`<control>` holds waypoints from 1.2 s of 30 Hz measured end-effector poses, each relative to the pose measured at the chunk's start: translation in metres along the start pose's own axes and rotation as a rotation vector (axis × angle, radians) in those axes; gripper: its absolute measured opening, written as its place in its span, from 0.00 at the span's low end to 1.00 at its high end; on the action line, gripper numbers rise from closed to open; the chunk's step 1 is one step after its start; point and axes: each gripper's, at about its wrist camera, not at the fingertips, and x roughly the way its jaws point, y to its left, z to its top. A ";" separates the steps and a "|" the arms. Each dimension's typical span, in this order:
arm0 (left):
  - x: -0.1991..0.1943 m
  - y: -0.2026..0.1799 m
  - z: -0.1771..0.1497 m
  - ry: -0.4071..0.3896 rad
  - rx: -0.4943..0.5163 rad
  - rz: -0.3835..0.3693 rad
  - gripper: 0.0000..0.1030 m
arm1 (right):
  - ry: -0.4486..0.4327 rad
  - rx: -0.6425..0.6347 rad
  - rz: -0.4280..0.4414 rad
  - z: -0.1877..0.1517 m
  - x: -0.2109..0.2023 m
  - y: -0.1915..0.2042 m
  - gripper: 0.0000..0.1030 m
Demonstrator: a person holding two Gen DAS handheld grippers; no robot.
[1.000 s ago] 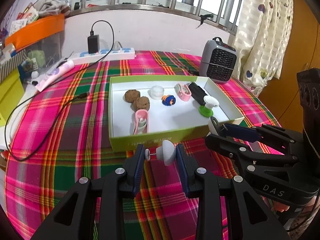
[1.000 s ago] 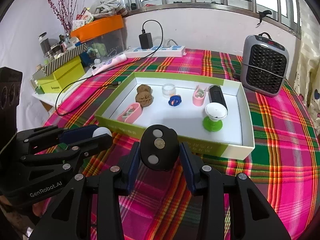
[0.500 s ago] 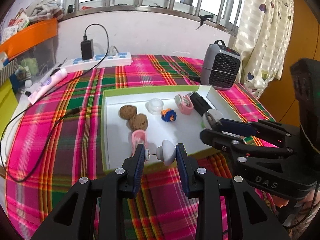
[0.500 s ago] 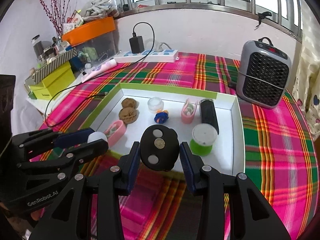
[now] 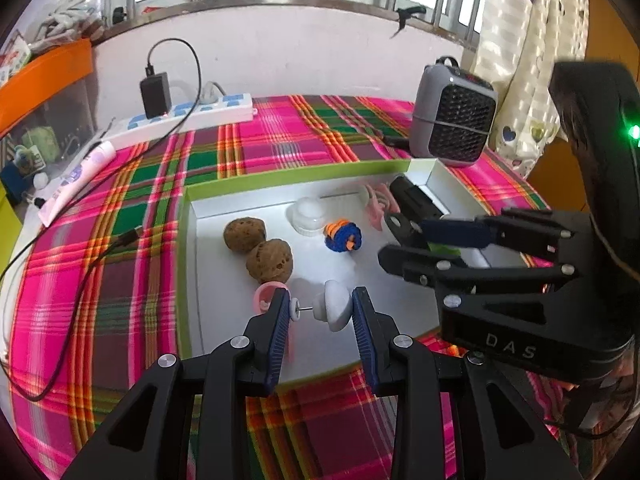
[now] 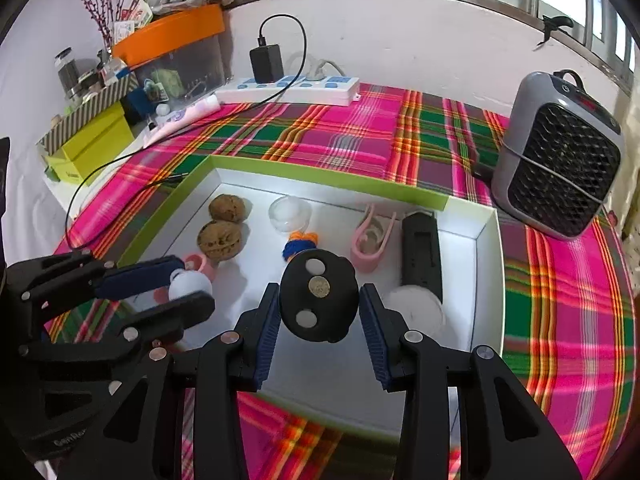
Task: Organize objects
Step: 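Carry the white knob in the left tool and black disc in the right tool into the box, then open the left tool on the white knob while the right tool releases the black disc in the box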
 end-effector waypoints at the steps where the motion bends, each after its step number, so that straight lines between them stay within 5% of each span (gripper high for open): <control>1: 0.002 0.000 0.000 -0.001 0.005 0.005 0.29 | 0.004 -0.006 0.001 0.001 0.002 0.000 0.40; 13: 0.005 -0.003 0.003 -0.007 0.039 0.023 0.29 | 0.056 -0.091 -0.028 0.010 0.021 0.004 0.40; 36: 0.002 0.003 0.001 0.005 0.005 0.036 0.35 | 0.018 -0.047 -0.017 0.004 0.007 0.003 0.40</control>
